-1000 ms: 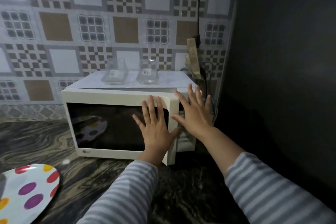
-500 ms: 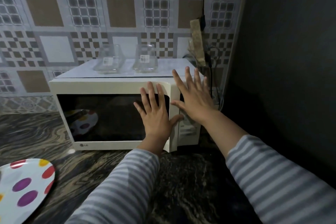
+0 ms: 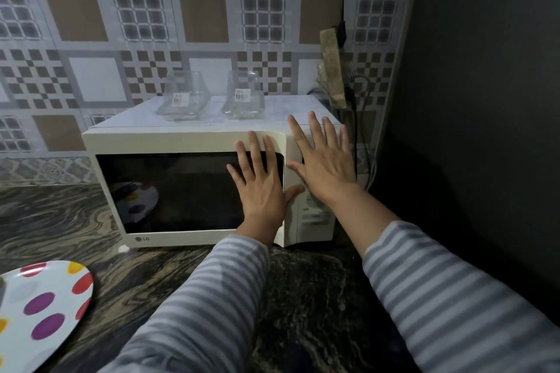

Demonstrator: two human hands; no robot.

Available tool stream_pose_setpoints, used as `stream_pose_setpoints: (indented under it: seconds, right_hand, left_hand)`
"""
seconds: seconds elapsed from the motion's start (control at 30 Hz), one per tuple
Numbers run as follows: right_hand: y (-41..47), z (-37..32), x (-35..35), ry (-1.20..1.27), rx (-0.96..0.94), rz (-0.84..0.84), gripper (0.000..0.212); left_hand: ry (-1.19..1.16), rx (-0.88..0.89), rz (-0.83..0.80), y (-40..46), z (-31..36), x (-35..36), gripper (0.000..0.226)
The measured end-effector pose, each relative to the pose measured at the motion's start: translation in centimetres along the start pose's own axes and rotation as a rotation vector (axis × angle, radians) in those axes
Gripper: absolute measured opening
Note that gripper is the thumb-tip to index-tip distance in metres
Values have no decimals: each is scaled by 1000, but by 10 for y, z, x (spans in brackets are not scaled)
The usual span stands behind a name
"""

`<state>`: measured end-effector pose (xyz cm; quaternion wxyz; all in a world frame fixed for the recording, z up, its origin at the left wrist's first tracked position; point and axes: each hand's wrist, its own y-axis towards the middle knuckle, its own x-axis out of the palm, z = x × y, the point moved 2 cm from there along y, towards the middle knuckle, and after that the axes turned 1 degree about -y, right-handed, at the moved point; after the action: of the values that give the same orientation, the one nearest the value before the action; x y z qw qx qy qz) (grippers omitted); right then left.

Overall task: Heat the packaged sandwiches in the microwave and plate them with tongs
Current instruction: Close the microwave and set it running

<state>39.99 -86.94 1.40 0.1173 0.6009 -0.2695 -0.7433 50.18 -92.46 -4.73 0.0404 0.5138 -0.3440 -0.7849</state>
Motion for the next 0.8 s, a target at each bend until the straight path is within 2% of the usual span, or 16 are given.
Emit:
stream_pose_setpoints:
  seconds: [0.2, 0.33, 0.43, 0.63, 0.8]
  right_hand:
    - [0, 2, 5, -13, -4, 4, 82]
    - [-17, 1, 10, 39, -4, 1, 76]
    - [-56, -7, 28, 159, 24, 6, 72]
    - [-127, -10, 85, 192, 156, -300, 71]
    - [-134, -6, 103, 168, 161, -371, 68]
  left_hand:
    - [9, 7, -22, -1, 0, -1, 118]
    - [20, 47, -42, -14, -4, -6, 107]
    - [2, 59, -161, -43, -13, 4, 97]
    - [-22, -7, -506, -116, -27, 47, 86]
    - [-2, -34, -645, -148, -33, 70, 85]
